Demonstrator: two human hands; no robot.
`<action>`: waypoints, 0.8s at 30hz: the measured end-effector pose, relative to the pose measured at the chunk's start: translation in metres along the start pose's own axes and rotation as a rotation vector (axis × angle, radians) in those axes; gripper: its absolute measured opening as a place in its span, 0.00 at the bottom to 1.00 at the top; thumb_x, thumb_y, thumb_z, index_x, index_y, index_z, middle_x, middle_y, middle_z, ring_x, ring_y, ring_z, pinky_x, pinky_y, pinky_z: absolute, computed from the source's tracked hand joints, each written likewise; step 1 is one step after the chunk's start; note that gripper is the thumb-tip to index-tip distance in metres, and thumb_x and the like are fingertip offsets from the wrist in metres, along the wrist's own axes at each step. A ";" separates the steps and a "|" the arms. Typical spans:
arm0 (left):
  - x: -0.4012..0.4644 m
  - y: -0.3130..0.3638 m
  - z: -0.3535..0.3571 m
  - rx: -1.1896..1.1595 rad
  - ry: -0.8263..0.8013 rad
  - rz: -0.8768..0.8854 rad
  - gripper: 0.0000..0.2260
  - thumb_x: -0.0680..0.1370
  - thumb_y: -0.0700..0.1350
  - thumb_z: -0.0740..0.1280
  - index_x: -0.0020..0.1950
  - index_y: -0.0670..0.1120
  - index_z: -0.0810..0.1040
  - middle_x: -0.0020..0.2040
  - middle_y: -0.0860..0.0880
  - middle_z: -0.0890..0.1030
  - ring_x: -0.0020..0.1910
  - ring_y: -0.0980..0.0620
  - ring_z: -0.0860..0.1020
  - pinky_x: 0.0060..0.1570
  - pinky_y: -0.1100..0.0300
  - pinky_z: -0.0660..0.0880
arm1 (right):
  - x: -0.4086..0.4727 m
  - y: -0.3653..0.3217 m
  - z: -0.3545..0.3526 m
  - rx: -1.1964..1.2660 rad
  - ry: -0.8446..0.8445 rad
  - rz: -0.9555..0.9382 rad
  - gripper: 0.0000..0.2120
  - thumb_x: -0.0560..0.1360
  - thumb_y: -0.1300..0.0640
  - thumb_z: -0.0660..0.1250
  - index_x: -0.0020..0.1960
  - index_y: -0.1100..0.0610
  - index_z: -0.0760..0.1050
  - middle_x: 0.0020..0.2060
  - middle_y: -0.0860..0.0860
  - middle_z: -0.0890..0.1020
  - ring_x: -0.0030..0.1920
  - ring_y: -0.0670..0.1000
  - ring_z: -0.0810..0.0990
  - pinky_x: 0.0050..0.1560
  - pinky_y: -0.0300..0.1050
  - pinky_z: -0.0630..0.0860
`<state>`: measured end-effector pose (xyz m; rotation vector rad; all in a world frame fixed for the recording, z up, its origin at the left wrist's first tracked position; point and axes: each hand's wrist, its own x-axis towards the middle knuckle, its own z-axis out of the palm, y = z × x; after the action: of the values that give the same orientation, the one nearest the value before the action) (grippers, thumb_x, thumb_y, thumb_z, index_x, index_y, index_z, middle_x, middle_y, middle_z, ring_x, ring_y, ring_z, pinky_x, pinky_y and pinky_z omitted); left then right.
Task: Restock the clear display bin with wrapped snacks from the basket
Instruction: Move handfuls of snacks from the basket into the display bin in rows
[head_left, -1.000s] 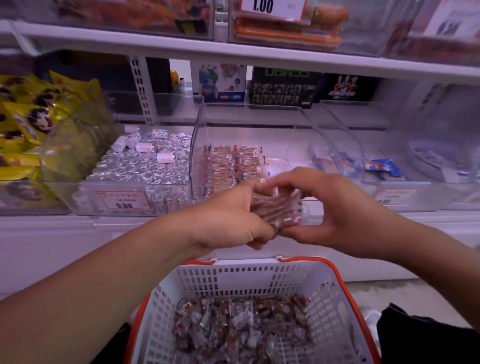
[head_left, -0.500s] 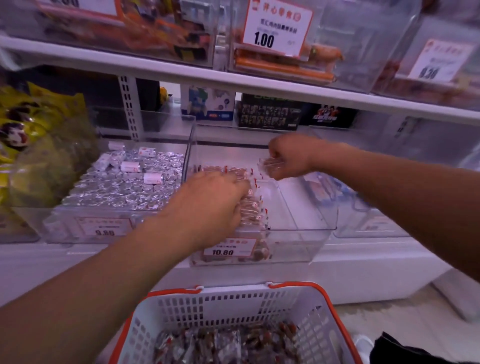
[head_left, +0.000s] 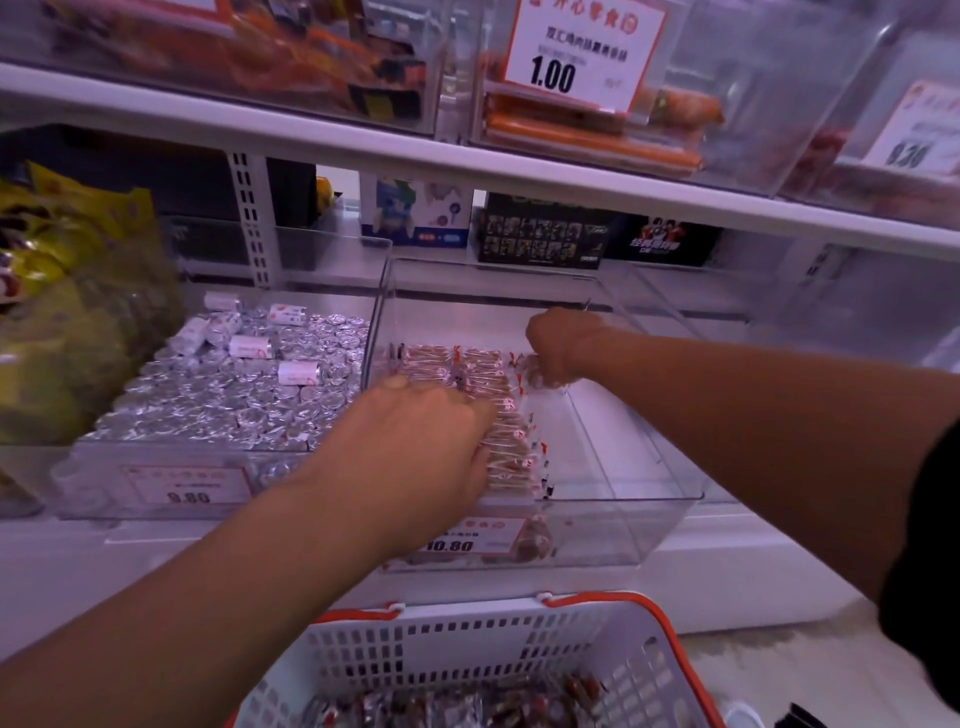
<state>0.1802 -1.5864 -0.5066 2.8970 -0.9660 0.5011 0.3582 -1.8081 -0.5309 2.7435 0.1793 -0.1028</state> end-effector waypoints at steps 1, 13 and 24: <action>0.000 0.000 0.000 0.011 0.001 -0.011 0.09 0.80 0.55 0.56 0.54 0.54 0.72 0.51 0.52 0.81 0.50 0.48 0.78 0.44 0.54 0.58 | -0.001 -0.002 0.000 -0.004 0.007 0.011 0.17 0.68 0.54 0.77 0.45 0.54 0.69 0.42 0.52 0.74 0.44 0.55 0.76 0.40 0.45 0.73; 0.000 -0.005 0.004 -0.001 0.015 -0.022 0.11 0.79 0.58 0.56 0.52 0.53 0.72 0.49 0.50 0.81 0.50 0.48 0.77 0.56 0.51 0.68 | -0.009 -0.009 -0.007 0.161 0.100 0.198 0.12 0.69 0.64 0.75 0.50 0.60 0.77 0.38 0.54 0.75 0.41 0.54 0.79 0.41 0.46 0.78; 0.002 -0.005 0.002 -0.087 0.077 0.031 0.09 0.79 0.55 0.59 0.49 0.51 0.74 0.45 0.51 0.80 0.47 0.48 0.78 0.52 0.52 0.72 | -0.053 -0.011 -0.047 0.154 0.121 0.056 0.13 0.68 0.65 0.76 0.42 0.56 0.72 0.46 0.55 0.79 0.44 0.55 0.78 0.44 0.47 0.76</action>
<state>0.1854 -1.5836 -0.5075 2.7680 -0.9977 0.5538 0.3062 -1.7862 -0.4861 2.9073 0.1324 0.0678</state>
